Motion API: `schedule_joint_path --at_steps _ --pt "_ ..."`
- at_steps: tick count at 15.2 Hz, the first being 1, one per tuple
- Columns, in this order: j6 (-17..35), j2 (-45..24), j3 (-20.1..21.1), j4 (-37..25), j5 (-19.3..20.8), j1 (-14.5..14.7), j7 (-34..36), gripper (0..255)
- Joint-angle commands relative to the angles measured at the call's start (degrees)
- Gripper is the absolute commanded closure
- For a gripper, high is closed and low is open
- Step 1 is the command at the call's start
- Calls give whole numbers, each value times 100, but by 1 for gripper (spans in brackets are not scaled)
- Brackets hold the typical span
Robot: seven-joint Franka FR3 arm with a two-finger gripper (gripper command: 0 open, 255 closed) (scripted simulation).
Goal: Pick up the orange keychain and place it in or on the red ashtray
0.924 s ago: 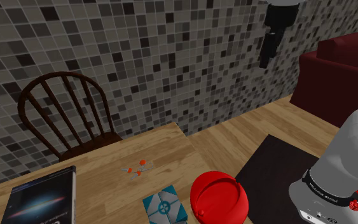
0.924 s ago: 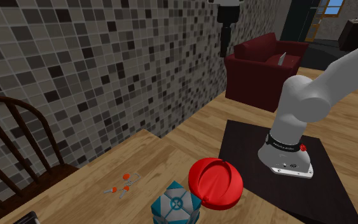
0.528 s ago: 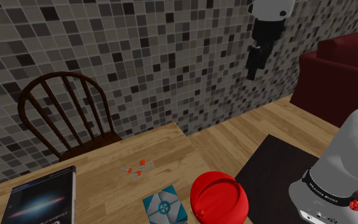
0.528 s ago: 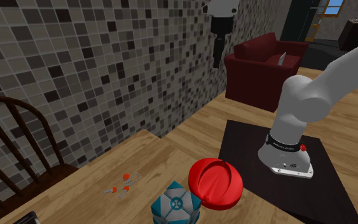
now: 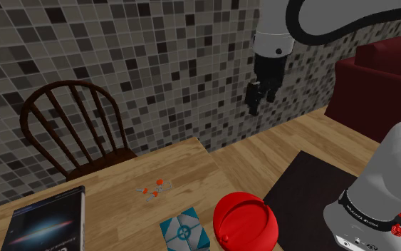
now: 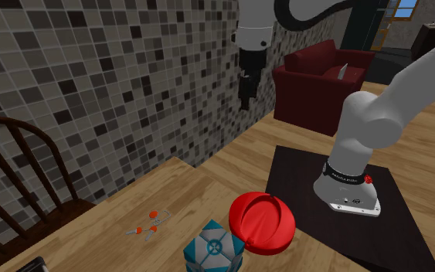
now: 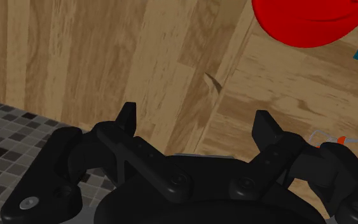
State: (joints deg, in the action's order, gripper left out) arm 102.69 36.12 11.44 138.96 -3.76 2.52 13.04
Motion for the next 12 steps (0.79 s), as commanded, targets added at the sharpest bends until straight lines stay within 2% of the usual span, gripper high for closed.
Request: schedule_joint_path --at_steps 1,7,12 --pt "346 -296 230 34 -110 8 377 0" --pt "1217 -1287 880 -119 -249 -15 1471 0" --pt "1875 -2319 1374 -492 -64 -89 2467 0"
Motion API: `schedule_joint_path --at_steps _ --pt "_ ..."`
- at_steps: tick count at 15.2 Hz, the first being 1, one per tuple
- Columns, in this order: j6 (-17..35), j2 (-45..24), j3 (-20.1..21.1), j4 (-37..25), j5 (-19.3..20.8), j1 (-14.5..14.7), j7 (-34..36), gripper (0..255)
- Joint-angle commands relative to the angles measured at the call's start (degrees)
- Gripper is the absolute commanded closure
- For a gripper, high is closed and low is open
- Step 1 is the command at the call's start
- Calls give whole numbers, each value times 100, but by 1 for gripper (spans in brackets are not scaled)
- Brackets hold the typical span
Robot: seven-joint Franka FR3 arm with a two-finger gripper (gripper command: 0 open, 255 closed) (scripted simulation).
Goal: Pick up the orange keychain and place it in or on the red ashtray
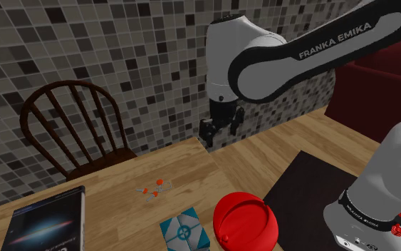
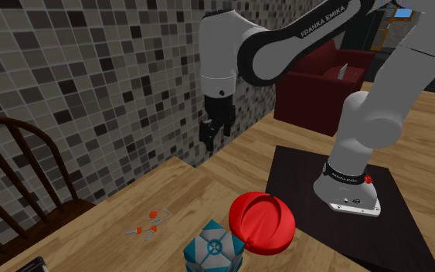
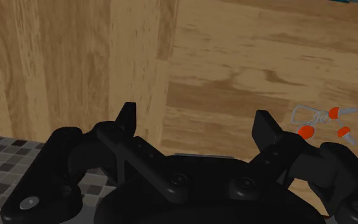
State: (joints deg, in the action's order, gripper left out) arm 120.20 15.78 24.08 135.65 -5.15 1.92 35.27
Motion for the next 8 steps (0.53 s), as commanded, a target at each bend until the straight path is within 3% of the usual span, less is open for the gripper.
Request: schedule_joint_path --at_steps 1,8 --pt "242 -510 197 -261 154 -44 458 0" --pt "834 -2216 514 -1211 1052 53 2054 0"
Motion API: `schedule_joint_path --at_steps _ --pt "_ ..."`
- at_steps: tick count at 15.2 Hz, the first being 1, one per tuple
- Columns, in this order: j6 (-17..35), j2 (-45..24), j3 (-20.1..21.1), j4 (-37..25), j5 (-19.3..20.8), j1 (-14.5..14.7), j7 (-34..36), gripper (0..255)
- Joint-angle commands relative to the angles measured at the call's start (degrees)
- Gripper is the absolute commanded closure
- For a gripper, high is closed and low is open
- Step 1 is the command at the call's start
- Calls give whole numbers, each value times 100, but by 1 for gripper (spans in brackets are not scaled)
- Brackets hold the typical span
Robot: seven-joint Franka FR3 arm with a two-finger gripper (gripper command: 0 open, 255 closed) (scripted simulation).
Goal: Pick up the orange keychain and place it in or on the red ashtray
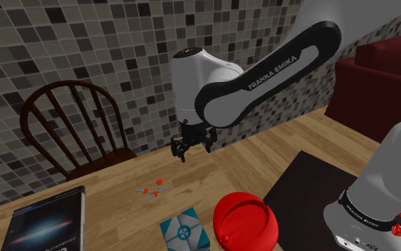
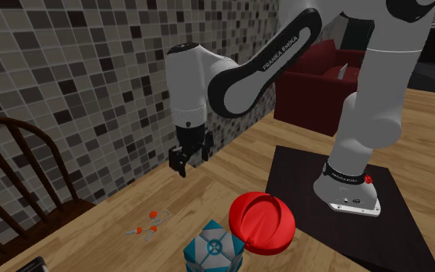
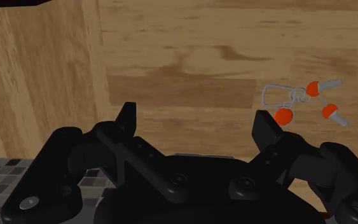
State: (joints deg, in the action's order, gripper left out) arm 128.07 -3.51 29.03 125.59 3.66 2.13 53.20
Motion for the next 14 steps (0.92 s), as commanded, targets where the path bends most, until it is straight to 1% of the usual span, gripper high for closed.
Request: schedule_joint_path --at_steps 1,5,8,12,13,14 --pt "94 -537 10 -377 321 89 483 0" --pt "193 -1514 -145 -1148 851 417 1270 0" --pt "189 -2222 -322 -1819 1143 710 1738 0" --pt "92 -3156 -578 -2851 1383 1110 2207 0" --pt "71 -3280 -612 -3000 1403 1162 2256 0" --pt "122 -3327 -630 -2994 1422 1174 2268 0"
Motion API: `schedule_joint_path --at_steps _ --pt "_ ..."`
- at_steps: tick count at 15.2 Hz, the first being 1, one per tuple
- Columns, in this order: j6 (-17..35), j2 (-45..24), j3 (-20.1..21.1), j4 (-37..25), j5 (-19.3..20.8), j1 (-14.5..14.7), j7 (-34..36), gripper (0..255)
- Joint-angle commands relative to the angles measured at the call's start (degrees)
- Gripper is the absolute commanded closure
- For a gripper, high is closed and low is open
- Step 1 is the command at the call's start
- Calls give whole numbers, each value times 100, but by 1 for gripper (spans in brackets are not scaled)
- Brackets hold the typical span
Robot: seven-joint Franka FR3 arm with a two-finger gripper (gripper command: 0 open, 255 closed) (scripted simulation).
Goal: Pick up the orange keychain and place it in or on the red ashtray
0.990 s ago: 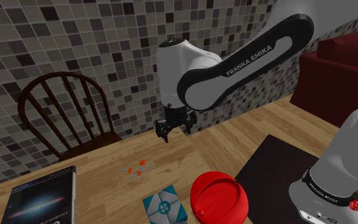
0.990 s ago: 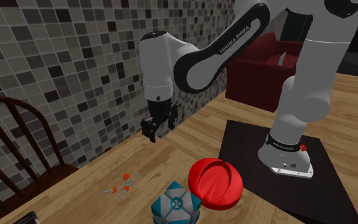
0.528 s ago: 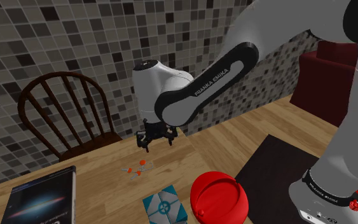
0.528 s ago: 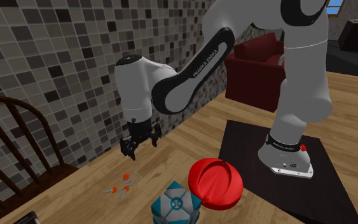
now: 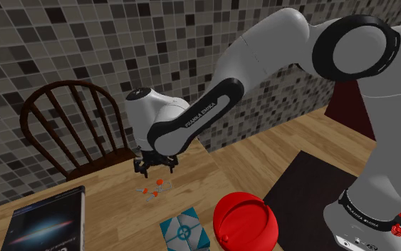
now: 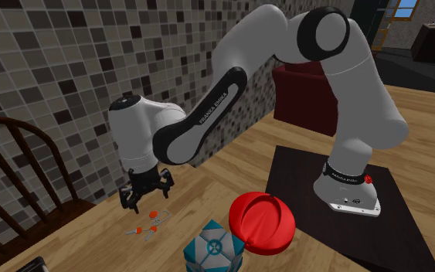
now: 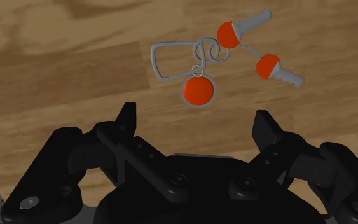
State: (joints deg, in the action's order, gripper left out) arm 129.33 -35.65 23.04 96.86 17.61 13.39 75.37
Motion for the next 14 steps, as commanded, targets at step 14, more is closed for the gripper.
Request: schedule_joint_path --at_steps 14 --pt "316 -441 -145 -120 164 124 130 0"
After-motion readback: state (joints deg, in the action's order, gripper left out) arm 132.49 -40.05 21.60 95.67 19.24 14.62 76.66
